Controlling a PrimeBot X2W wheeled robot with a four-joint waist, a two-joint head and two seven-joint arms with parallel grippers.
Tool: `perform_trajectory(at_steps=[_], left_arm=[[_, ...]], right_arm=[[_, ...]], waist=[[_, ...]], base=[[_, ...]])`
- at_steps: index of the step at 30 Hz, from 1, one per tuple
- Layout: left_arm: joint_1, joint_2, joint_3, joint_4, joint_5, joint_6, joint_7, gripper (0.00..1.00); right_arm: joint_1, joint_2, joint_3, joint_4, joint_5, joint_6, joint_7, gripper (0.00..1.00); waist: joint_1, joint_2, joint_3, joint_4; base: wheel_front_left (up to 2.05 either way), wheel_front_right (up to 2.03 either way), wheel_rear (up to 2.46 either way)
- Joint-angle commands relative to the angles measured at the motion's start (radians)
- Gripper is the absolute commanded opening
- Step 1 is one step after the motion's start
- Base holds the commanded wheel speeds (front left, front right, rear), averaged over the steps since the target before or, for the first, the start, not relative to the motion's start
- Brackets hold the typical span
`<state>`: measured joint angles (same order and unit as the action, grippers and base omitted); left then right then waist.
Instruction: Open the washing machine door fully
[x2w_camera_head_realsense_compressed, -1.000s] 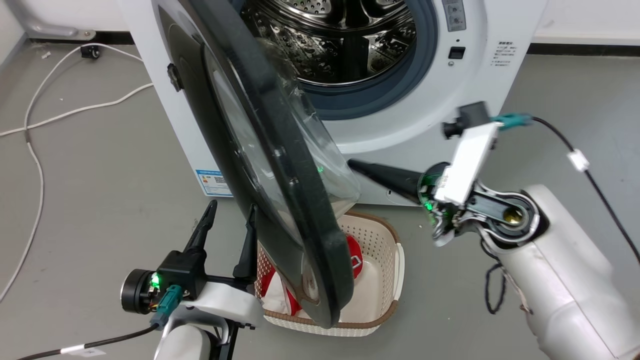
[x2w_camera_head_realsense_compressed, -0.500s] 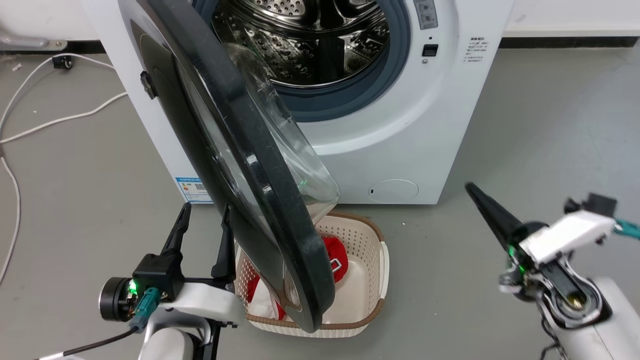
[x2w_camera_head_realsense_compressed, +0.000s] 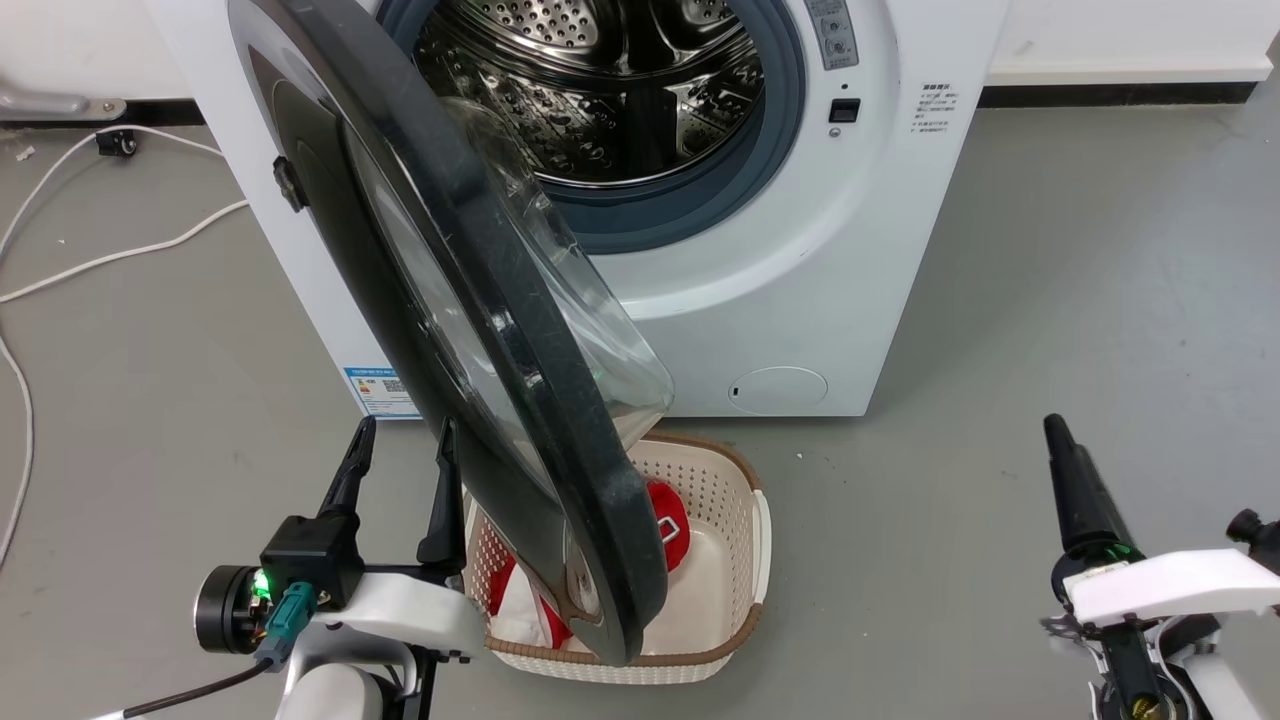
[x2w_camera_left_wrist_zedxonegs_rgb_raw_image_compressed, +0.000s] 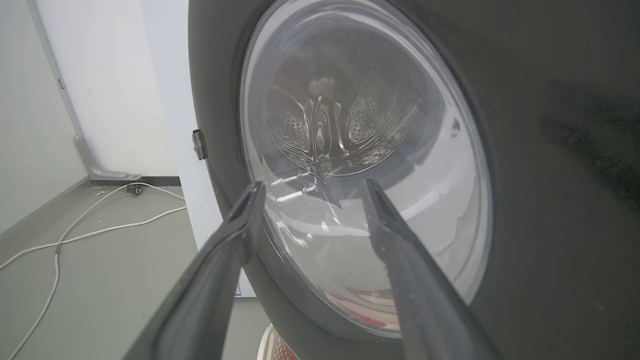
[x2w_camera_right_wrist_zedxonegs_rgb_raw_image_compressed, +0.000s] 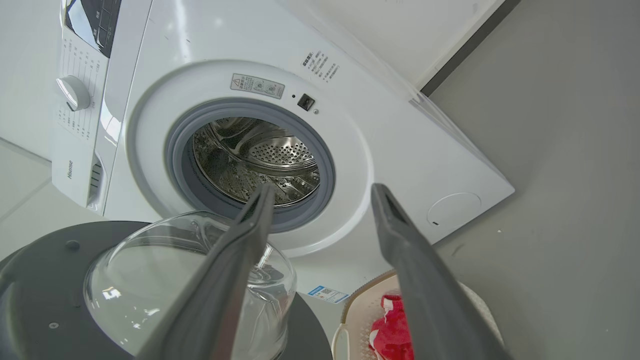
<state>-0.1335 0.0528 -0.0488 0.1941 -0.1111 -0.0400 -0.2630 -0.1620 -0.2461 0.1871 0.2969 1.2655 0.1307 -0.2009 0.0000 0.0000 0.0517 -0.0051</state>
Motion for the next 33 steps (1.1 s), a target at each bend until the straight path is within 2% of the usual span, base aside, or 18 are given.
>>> perform_trajectory(at_steps=[1,5,6,12,15,18,24,33], left_arm=[[0.006,0.0,0.004,0.001,0.001,0.001,-0.002,1.0],[0.011,0.0,0.005,0.004,0.002,0.002,-0.002,1.0],[0.011,0.0,0.005,0.004,0.002,0.002,-0.002,1.0],[0.009,-0.001,0.004,0.002,0.006,0.002,-0.002,1.0],[0.006,-0.001,0.002,0.003,0.01,0.001,-0.002,1.0],[0.004,-0.001,0.001,0.004,0.011,0.0,-0.002,1.0],[0.007,-0.002,0.001,0.004,0.014,-0.001,-0.002,1.0],[0.016,-0.002,-0.002,0.002,0.02,-0.004,-0.002,1.0]], right_arm=[[0.016,-0.004,-0.017,0.012,-0.098,0.0,-0.035,1.0],[0.025,0.022,-0.094,-0.005,-0.334,0.0,-0.062,1.0],[0.025,0.022,-0.094,-0.005,-0.334,0.0,-0.062,1.0],[0.059,0.104,-0.225,-0.148,-0.754,0.0,-0.064,1.0],[0.09,0.131,-0.25,-0.215,-0.943,0.0,-0.064,1.0],[0.124,0.155,-0.253,-0.257,-1.081,0.0,-0.061,1.0],[0.172,0.184,-0.231,-0.251,-1.21,0.0,-0.04,1.0],[0.169,0.197,-0.231,-0.209,-1.217,0.0,-0.051,1.0]], waist=[[0.0,0.0,-0.003,0.0],[0.0,0.0,-0.009,-0.001],[0.0,0.0,-0.009,-0.001],[0.0,0.0,-0.008,0.0],[0.0,0.0,-0.007,0.002],[0.0,0.0,-0.008,0.004],[0.0,0.0,-0.011,0.007],[0.0,0.0,-0.017,0.007]], base=[[0.0,0.0,0.0],[0.0,0.0,0.0],[0.0,0.0,0.0],[0.0,0.0,0.0],[0.0,0.0,0.0],[0.0,0.0,0.0],[0.0,0.0,0.0],[0.0,0.0,0.0]])
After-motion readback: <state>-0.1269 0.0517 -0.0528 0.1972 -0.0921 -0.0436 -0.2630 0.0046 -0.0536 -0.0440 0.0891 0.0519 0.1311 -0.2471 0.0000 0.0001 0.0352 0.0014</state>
